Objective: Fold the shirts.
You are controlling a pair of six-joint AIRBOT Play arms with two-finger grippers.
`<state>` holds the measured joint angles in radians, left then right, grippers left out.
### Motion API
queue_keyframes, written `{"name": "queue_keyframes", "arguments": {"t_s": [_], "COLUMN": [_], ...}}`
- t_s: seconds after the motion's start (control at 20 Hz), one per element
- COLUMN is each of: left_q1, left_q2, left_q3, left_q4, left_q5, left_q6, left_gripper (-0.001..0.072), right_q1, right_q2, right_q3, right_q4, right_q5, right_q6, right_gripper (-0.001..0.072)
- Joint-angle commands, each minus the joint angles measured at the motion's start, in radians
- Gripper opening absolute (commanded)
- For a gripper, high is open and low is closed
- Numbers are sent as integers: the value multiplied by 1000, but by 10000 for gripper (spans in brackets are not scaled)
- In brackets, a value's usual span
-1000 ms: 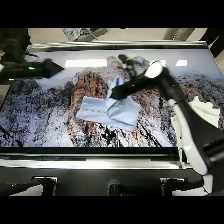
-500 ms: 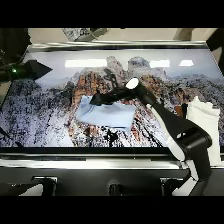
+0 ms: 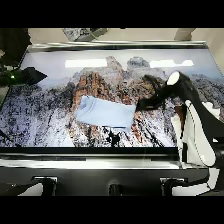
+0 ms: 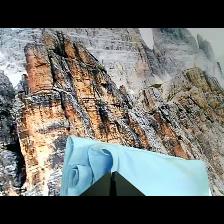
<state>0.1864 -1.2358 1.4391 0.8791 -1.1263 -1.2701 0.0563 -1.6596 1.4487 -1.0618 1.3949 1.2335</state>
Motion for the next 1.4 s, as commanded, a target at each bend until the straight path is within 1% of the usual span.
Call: {"name": "queue_keyframes", "arguments": {"t_s": [0.0,0.1,0.2,0.25,0.3,0.35,0.4,0.5,0.55,0.6,0.65,0.7,0.8,0.95,1.1,1.25,1.35], "left_q1": [8,4,3,3,3,3,3,4,4,4,4,4,4,4,4,4,3], "left_q2": [1,1,1,1,1,1,1,1,1,1,1,1,1,1,0,-3,-3], "left_q3": [-2,-2,-2,-2,-2,-2,-2,-2,-2,-2,-2,-2,-2,-2,-2,-2,-2], "left_q4": [4,4,4,5,5,5,5,5,5,5,5,5,5,5,5,5,5], "left_q5": [0,0,0,0,0,0,0,0,0,0,0,0,0,0,0,0,0], "left_q6": [18,27,44,45,45,53,60,60,60,60,60,60,60,60,60,60,60], "left_gripper": [41,42,42,42,42,42,42,42,42,41,42,42,42,42,42,42,42], "right_q1": [-6,33,64,75,84,92,92,77,63,40,2,-43,-158,-349,-537,-692,-779], "right_q2": [18,-10,-48,-61,-71,-75,-72,-42,-9,31,77,121,201,275,297,304,309], "right_q3": [-221,-271,-271,-271,-271,-271,-268,-237,-206,-172,-129,-86,10,153,255,320,369], "right_q4": [177,266,298,317,341,368,394,458,449,432,401,372,303,190,134,134,134], "right_q5": [-168,-284,-327,-339,-351,-355,-352,-316,-287,-267,-253,-236,-194,-58,75,171,211], "right_q6": [19,19,19,20,20,10,-34,-228,-269,-269,-260,-225,-107,-30,-3,13,32], "right_gripper": [626,626,626,601,525,361,44,54,54,54,54,54,54,54,54,55,55]}}
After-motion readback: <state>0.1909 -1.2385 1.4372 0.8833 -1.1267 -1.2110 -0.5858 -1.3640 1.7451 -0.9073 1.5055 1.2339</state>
